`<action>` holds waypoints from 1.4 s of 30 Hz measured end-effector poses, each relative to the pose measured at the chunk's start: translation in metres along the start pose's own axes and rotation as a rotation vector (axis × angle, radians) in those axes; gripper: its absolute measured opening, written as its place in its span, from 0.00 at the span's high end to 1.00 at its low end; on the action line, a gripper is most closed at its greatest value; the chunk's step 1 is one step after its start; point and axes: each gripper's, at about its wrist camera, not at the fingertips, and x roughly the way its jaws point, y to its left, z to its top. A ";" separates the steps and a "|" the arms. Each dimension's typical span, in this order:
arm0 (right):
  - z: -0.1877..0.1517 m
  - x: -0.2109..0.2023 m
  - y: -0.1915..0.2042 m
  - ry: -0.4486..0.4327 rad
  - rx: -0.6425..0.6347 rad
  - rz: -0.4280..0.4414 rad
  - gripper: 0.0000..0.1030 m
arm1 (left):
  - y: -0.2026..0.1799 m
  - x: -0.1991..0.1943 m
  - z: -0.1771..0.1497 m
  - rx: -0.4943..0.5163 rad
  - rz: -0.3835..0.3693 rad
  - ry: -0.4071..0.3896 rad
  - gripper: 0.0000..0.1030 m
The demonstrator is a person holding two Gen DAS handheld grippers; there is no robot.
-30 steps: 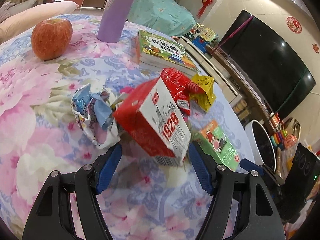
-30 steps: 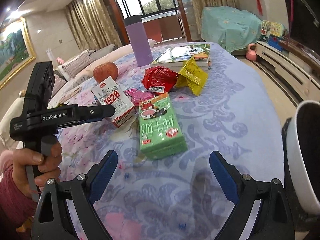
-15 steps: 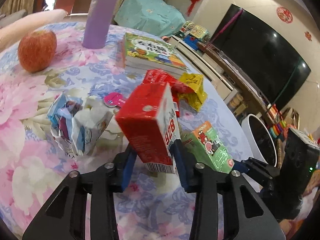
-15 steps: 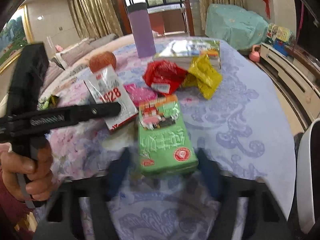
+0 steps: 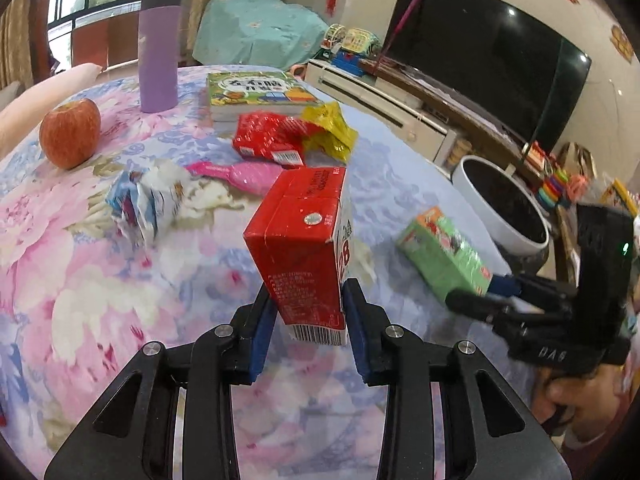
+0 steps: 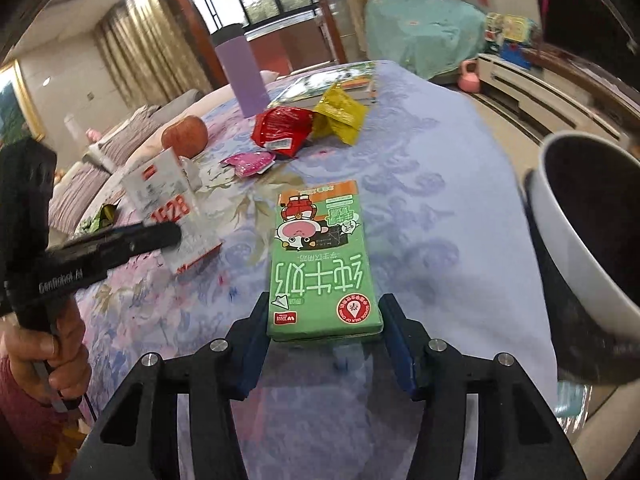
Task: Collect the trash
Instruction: 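Carry the red carton with the left tool while the right carries the green carton over the bin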
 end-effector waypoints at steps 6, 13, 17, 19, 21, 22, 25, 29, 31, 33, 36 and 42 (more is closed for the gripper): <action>0.003 0.000 0.008 -0.019 0.003 -0.020 0.35 | -0.001 0.005 -0.007 -0.034 0.004 -0.021 0.68; 0.009 0.010 0.014 -0.017 -0.026 -0.041 0.34 | 0.001 0.007 -0.006 -0.052 -0.001 -0.040 0.66; 0.012 0.018 0.012 -0.006 -0.024 -0.039 0.34 | 0.001 0.011 -0.007 -0.062 -0.013 -0.038 0.66; 0.012 0.023 0.011 0.008 -0.015 -0.040 0.35 | -0.002 0.012 -0.007 -0.050 -0.013 -0.029 0.66; 0.011 0.020 0.009 0.000 -0.007 -0.039 0.45 | -0.006 0.011 -0.008 -0.039 -0.014 -0.030 0.70; 0.010 0.018 0.008 -0.003 0.000 -0.038 0.47 | -0.009 0.011 -0.009 -0.033 -0.012 -0.031 0.70; 0.005 0.009 0.002 -0.017 0.027 -0.025 0.47 | -0.017 0.009 -0.009 -0.020 -0.018 -0.031 0.70; -0.002 -0.006 -0.007 -0.034 0.058 -0.009 0.48 | -0.034 0.007 -0.008 0.014 -0.034 -0.025 0.70; -0.004 -0.015 -0.013 -0.050 0.076 -0.009 0.47 | -0.046 0.005 -0.007 0.038 -0.047 -0.024 0.70; -0.005 -0.024 -0.019 -0.066 0.097 -0.007 0.48 | -0.054 0.004 -0.005 0.056 -0.054 -0.024 0.70; -0.006 -0.039 -0.029 -0.095 0.120 -0.018 0.48 | -0.069 0.006 -0.003 0.074 -0.079 -0.014 0.70; -0.011 -0.061 -0.047 -0.125 0.156 -0.037 0.48 | -0.095 0.010 0.001 0.120 -0.103 0.002 0.70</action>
